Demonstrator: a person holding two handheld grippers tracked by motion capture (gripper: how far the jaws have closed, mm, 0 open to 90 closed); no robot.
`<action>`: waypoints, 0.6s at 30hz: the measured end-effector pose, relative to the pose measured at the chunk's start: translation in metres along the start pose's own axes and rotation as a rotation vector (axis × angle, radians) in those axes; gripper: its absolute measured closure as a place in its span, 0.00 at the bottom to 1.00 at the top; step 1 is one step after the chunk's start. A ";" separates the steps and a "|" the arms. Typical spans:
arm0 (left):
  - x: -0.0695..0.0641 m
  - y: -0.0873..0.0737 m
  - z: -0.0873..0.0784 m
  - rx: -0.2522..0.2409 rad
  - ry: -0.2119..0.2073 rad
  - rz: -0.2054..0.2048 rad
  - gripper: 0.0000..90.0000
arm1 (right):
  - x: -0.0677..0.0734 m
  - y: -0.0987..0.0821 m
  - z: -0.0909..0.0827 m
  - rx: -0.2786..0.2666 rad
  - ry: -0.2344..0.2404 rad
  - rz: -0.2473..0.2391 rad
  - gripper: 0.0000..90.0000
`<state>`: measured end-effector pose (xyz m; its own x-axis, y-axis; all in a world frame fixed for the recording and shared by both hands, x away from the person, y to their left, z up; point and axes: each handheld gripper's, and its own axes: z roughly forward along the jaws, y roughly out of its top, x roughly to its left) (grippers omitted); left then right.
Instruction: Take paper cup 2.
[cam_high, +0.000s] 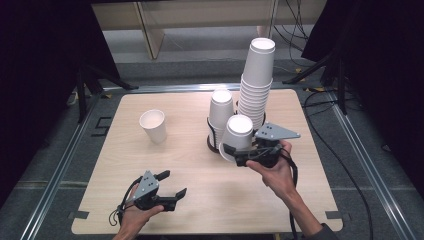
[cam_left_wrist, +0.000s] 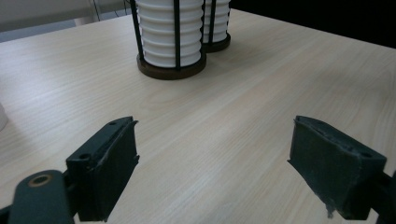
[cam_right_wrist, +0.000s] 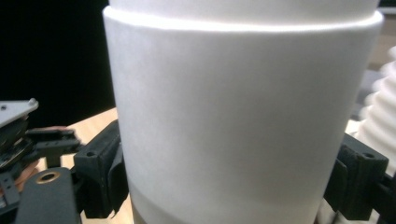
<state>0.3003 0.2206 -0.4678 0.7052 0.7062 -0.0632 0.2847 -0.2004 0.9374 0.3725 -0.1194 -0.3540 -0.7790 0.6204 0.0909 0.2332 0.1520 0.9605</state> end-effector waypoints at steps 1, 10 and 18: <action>0.000 0.001 0.000 0.002 -0.001 0.009 0.16 | 0.001 -0.002 0.003 0.002 0.006 -0.014 0.19; -0.010 0.003 0.010 -0.023 -0.044 0.036 0.16 | 0.015 -0.026 0.030 0.046 0.062 -0.015 0.19; -0.014 0.001 0.014 -0.039 -0.075 0.021 0.16 | 0.029 -0.049 0.050 0.092 0.110 -0.014 0.18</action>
<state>0.3000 0.2014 -0.4703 0.7581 0.6487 -0.0673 0.2444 -0.1869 0.9515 0.3678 -0.0703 -0.4120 -0.8406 0.5303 0.1106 0.2699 0.2329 0.9343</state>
